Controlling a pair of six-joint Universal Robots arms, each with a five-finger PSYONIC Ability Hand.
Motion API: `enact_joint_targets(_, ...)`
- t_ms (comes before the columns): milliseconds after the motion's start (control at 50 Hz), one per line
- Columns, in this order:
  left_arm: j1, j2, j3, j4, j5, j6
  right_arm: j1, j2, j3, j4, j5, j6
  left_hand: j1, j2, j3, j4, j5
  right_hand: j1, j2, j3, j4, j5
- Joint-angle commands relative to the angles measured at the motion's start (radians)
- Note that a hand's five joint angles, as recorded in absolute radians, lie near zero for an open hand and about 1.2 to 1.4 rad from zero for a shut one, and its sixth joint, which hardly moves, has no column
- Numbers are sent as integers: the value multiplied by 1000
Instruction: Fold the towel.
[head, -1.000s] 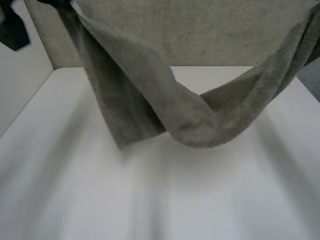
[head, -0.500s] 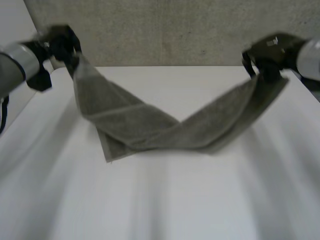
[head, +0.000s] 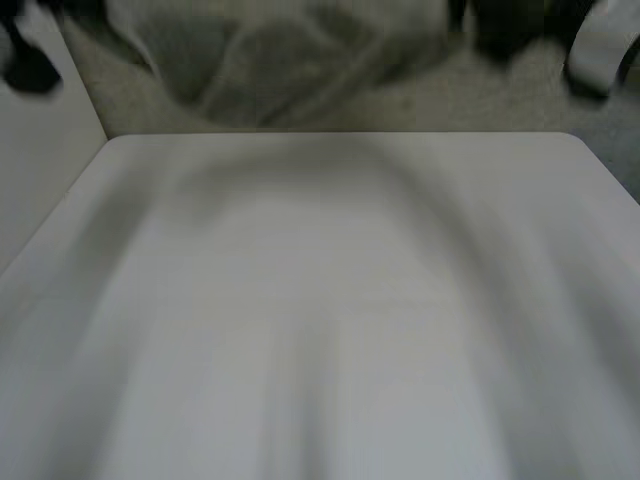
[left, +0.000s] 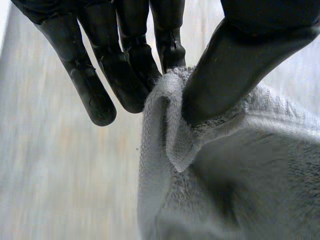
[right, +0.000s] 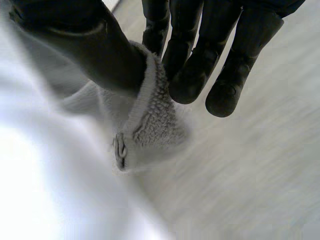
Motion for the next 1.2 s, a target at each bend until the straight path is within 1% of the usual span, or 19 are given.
enact_joint_targets(20,19,5,-417,48,134,189,-45,-13,468,76,-5,-456,149,69,63,39,122,288,92,54,59,45)
enact_joint_targets(60,16,24,-556,51,168,332,-84,-27,595,68,4,-513,149,69,63,39,122,288,92,54,59,45)
enact_joint_targets(80,16,25,-556,51,168,333,-84,-27,595,68,4,-513,149,69,63,39,122,288,92,54,59,45)
enact_joint_targets(120,10,87,-674,62,176,437,-123,-69,687,53,-8,-512,149,69,63,39,122,288,92,54,59,45)
enact_joint_targets(180,7,126,-725,71,177,476,-147,-103,735,41,-23,-512,149,69,63,39,122,288,92,54,59,45)
enact_joint_targets(220,4,196,-815,98,179,509,-205,-180,845,24,-77,-518,149,69,63,39,122,288,92,54,59,45)
enact_joint_targets(340,1,307,-923,129,185,512,-290,-288,962,22,-174,-533,149,69,63,39,122,288,92,54,59,45)
enact_joint_targets(460,5,463,-1030,146,255,505,-449,-461,1064,24,-285,-535,149,69,63,39,122,288,92,54,59,45)
enact_joint_targets(600,8,569,-1102,149,283,485,-557,-507,1074,25,-293,-539,149,69,63,39,122,280,84,46,52,37)
enact_joint_targets(640,4,572,-1113,151,286,486,-604,-507,1078,36,-267,-586,149,69,63,39,122,-674,-871,-908,-903,-918)
enact_joint_targets(660,4,572,-1119,160,288,488,-604,-507,1078,36,-267,-587,149,69,63,39,122,-679,-876,-914,-908,-923)
enact_joint_targets(680,4,572,-1119,160,288,488,-614,-507,1080,42,-247,-626,149,69,63,39,122,-933,-1130,-1168,-1162,-1177)
enact_joint_targets(720,4,560,-1131,186,286,492,-614,-507,1075,44,-224,-673,149,69,63,39,122,-933,-1130,-1168,-1162,-1177)
enact_joint_targets(820,1,528,-1144,232,277,500,-522,-505,1035,48,-180,-668,149,69,63,39,122,-933,-1130,-1168,-1162,-1177)
enact_joint_targets(860,2,511,-1144,246,275,499,-399,-490,993,19,-157,-615,149,69,63,39,122,-933,-1130,-1168,-1162,-1177)
enact_joint_targets(980,2,485,-1144,267,271,499,-272,-416,920,-58,-95,-516,149,69,63,39,122,-933,-1130,-1168,-1162,-1177)
enact_joint_targets(1080,2,480,-1147,267,271,499,-5,-233,760,-142,67,-412,149,69,63,39,122,-933,-1130,-1168,-1162,-1177)
enact_joint_targets(1160,2,480,-1154,269,274,499,87,-117,670,-148,121,-386,149,69,63,39,122,-933,-1130,-1168,-1162,-1177)
enact_joint_targets(1200,2,480,-1157,269,274,499,139,3,583,-154,155,-369,149,69,63,39,122,-891,-1088,-1125,-1120,-1135)
